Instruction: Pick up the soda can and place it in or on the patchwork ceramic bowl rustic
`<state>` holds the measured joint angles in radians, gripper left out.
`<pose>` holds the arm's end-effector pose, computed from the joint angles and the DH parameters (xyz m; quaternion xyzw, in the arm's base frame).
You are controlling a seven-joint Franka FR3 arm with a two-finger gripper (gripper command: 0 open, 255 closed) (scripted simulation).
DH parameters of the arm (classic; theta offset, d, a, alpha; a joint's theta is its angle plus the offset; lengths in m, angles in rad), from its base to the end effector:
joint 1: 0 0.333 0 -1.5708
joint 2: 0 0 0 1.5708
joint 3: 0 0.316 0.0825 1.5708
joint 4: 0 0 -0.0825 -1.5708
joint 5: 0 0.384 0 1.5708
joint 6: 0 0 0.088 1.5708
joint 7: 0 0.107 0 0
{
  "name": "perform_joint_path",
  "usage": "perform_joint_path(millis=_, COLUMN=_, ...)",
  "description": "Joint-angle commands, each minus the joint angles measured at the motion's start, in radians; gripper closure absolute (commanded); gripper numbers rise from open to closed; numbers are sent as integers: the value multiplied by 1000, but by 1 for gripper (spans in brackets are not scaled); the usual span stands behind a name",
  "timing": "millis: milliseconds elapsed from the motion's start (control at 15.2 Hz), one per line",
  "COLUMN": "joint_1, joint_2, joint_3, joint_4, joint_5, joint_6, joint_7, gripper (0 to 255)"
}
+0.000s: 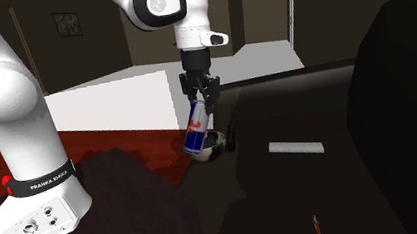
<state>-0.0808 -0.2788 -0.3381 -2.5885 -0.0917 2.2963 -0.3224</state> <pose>0.3832 -0.1687 0.3472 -0.9998 0.0107 0.0077 0.0156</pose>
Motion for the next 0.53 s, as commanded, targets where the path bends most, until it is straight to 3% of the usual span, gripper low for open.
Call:
perform_joint_path(millis=0, joint_1=31, joint_2=21, joint_3=35, joint_4=21, joint_5=23, joint_6=-1, joint_7=48, gripper=255)
perform_joint_path(millis=462, joint_1=123, joint_2=119, joint_3=135, joint_4=145, joint_5=88, joint_6=-29, joint_7=190, gripper=255)
